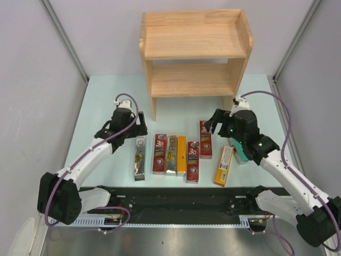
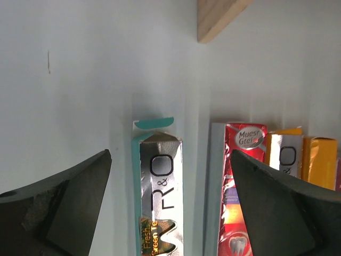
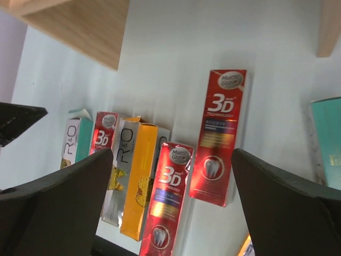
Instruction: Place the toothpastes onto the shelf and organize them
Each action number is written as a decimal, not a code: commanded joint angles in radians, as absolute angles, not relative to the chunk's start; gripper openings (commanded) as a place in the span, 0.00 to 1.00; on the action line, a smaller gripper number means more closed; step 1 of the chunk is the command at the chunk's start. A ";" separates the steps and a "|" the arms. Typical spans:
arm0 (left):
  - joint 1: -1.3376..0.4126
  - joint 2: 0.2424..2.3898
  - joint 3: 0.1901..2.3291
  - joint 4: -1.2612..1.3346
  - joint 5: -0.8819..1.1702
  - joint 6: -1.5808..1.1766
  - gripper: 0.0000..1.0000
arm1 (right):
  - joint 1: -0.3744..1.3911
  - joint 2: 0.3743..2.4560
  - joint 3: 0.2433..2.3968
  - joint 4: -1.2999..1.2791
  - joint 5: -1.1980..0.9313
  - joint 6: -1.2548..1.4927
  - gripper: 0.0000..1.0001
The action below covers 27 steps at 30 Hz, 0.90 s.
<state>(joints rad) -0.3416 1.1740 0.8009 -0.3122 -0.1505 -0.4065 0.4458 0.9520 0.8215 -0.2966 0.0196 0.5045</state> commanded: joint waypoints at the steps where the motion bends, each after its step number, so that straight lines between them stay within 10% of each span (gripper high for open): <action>1: -0.380 1.216 0.825 -0.413 -0.198 -0.445 1.00 | 0.625 1.026 0.890 -0.322 0.219 0.480 1.00; 21: -0.488 1.473 0.789 -0.471 -0.210 -0.528 0.90 | 0.759 1.247 0.917 -0.204 0.092 0.522 0.99; 27: -0.492 1.477 0.759 -0.456 -0.206 -0.538 0.73 | 0.759 1.278 0.917 -0.160 -0.018 0.523 0.97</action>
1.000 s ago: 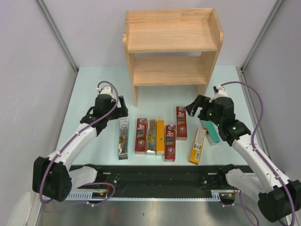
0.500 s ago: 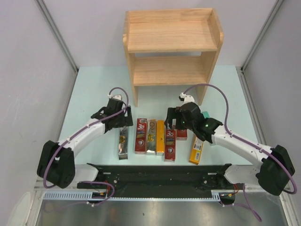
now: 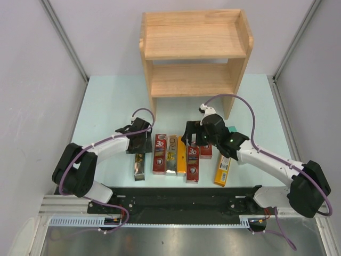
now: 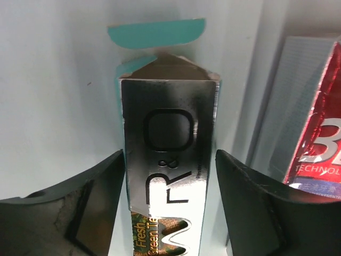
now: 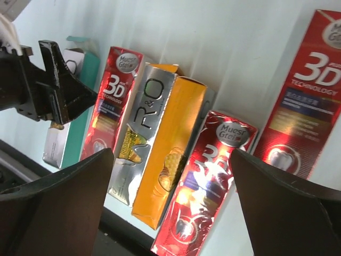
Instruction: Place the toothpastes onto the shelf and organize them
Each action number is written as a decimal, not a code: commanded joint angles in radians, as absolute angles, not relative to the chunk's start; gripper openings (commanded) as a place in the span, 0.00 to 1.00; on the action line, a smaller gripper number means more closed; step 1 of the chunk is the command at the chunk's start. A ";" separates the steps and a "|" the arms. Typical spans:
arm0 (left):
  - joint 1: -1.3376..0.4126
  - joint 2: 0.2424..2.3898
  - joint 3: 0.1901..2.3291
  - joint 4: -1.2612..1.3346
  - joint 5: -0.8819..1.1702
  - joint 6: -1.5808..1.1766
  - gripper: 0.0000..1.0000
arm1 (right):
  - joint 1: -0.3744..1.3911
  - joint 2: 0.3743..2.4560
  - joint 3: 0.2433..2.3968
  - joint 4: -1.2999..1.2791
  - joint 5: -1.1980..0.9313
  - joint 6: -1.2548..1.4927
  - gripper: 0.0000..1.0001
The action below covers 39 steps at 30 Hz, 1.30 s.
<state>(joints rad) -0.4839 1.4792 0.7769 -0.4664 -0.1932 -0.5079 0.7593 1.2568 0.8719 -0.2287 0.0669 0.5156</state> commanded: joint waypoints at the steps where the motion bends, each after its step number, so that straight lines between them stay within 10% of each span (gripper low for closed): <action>1: -0.492 1.477 0.759 -0.457 -0.207 -0.538 0.66 | 0.758 1.282 0.917 -0.153 -0.034 0.526 0.97; 12: -0.492 1.355 0.762 -0.434 -0.170 -0.541 0.43 | 0.810 1.321 0.917 -0.069 -0.161 0.535 0.98; 39: -0.494 1.181 0.917 -0.324 0.130 -0.604 0.46 | 0.893 1.557 0.859 0.457 -0.345 0.882 0.99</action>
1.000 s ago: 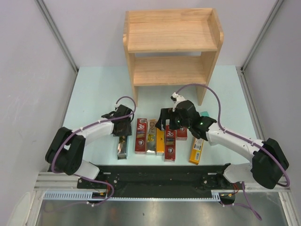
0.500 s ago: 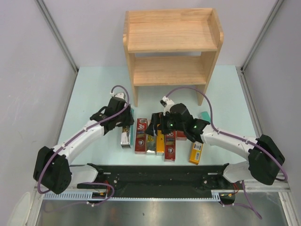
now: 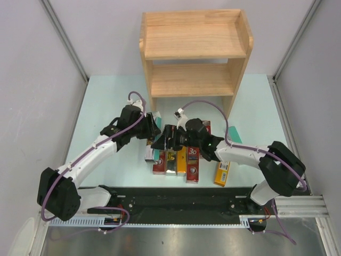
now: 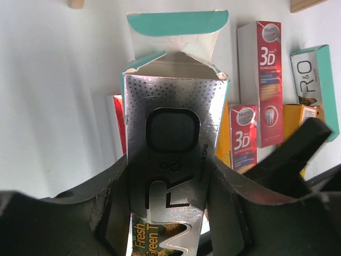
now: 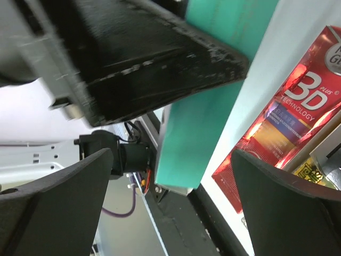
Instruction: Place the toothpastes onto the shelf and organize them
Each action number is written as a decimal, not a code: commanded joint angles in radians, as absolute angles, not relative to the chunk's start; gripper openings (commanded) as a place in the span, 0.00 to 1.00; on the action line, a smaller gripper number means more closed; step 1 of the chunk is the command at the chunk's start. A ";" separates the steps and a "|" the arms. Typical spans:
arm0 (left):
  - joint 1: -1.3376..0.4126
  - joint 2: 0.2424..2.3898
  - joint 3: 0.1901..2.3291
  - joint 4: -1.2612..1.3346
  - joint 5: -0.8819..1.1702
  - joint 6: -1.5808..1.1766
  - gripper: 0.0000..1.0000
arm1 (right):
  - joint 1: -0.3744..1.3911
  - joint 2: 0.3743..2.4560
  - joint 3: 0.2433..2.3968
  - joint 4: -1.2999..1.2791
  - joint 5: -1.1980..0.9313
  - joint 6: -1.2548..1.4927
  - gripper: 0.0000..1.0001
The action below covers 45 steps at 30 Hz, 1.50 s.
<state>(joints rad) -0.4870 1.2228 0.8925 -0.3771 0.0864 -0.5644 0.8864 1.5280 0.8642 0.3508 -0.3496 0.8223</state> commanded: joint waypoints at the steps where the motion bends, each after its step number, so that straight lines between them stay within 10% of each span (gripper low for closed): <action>1: -0.494 1.177 0.917 -0.324 0.133 -0.607 0.46 | 0.893 1.566 0.861 0.459 -0.339 0.885 0.99; 24: -0.532 1.147 0.925 -0.311 0.112 -0.644 0.61 | 0.910 1.646 0.859 0.522 -0.236 0.939 0.50; 34: -0.531 1.091 0.946 -0.334 0.032 -0.595 0.97 | 0.890 1.614 0.859 0.515 -0.268 0.916 0.46; 45: -0.522 0.921 0.853 -0.133 0.199 -0.511 1.00 | 0.781 1.488 0.859 0.422 -0.296 0.847 0.43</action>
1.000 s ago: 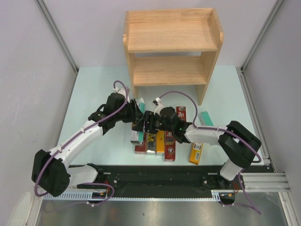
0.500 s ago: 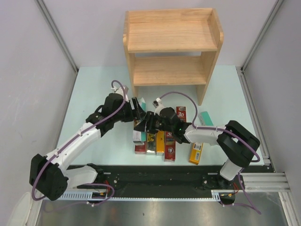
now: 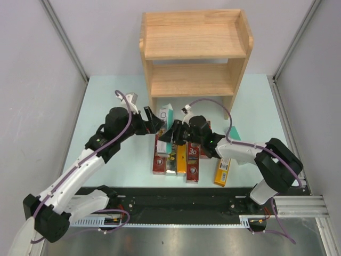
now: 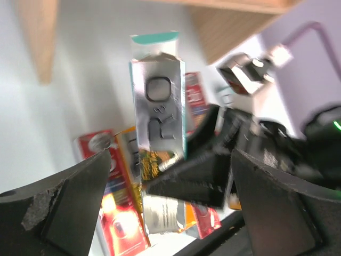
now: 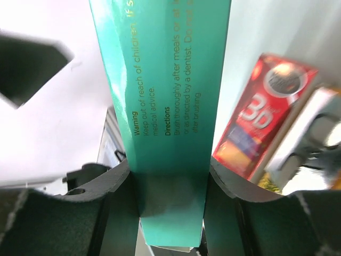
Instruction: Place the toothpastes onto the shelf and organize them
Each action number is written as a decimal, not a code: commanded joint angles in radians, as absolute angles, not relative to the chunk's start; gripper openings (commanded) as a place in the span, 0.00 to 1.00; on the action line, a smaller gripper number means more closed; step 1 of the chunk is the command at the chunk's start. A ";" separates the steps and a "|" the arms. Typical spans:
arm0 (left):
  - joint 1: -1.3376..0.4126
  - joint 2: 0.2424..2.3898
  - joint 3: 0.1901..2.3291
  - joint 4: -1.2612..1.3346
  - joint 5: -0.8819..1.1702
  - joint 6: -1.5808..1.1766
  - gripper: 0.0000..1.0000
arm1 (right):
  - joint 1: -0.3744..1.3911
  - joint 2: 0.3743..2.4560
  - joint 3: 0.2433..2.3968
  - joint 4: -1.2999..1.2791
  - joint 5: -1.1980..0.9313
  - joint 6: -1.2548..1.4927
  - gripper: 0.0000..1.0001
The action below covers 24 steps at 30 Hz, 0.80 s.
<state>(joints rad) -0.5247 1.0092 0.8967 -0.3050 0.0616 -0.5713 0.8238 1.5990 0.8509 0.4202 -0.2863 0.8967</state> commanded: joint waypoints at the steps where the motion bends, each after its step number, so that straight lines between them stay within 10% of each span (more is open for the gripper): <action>1: -0.520 0.907 0.838 -0.103 0.240 -0.518 1.00 | 0.758 1.473 0.859 0.414 -0.296 0.841 0.44; 24: -0.540 1.071 0.663 0.659 0.787 -0.712 1.00 | 0.592 1.040 0.736 0.541 -0.322 0.939 0.44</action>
<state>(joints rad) -0.5236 1.0172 0.6636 0.4194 0.6605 -0.6392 0.6048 1.0508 0.7475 0.4156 -0.2787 0.8829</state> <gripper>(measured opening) 0.996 0.468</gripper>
